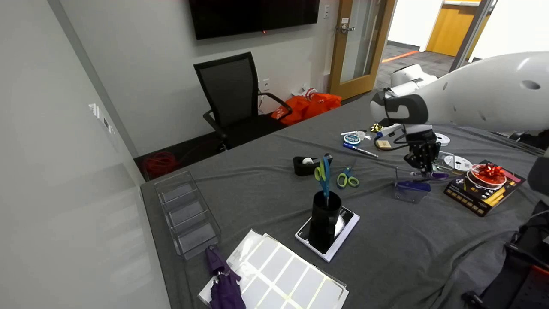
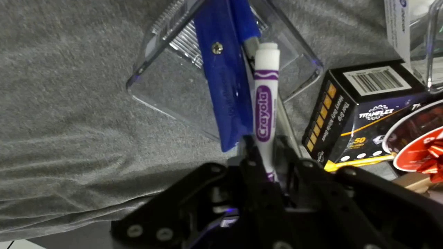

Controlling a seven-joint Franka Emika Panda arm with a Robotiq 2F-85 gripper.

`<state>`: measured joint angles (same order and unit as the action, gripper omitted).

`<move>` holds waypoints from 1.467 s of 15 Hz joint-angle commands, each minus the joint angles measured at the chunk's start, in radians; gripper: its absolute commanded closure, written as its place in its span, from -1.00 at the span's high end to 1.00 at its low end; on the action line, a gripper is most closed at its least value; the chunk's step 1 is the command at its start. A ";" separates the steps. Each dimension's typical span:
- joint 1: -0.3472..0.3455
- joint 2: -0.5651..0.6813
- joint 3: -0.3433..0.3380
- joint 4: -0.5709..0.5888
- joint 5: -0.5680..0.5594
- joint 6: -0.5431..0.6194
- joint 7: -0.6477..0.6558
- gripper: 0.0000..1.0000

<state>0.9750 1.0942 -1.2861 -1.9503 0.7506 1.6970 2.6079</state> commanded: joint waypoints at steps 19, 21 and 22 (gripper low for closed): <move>-0.027 -0.341 0.037 -0.027 0.095 0.316 -0.089 1.00; -0.052 -0.428 0.083 -0.051 0.092 0.403 -0.120 1.00; -0.071 -0.466 0.111 -0.060 0.084 0.441 -0.129 1.00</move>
<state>0.9555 0.8025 -1.2652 -1.9563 0.8677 2.0173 2.5259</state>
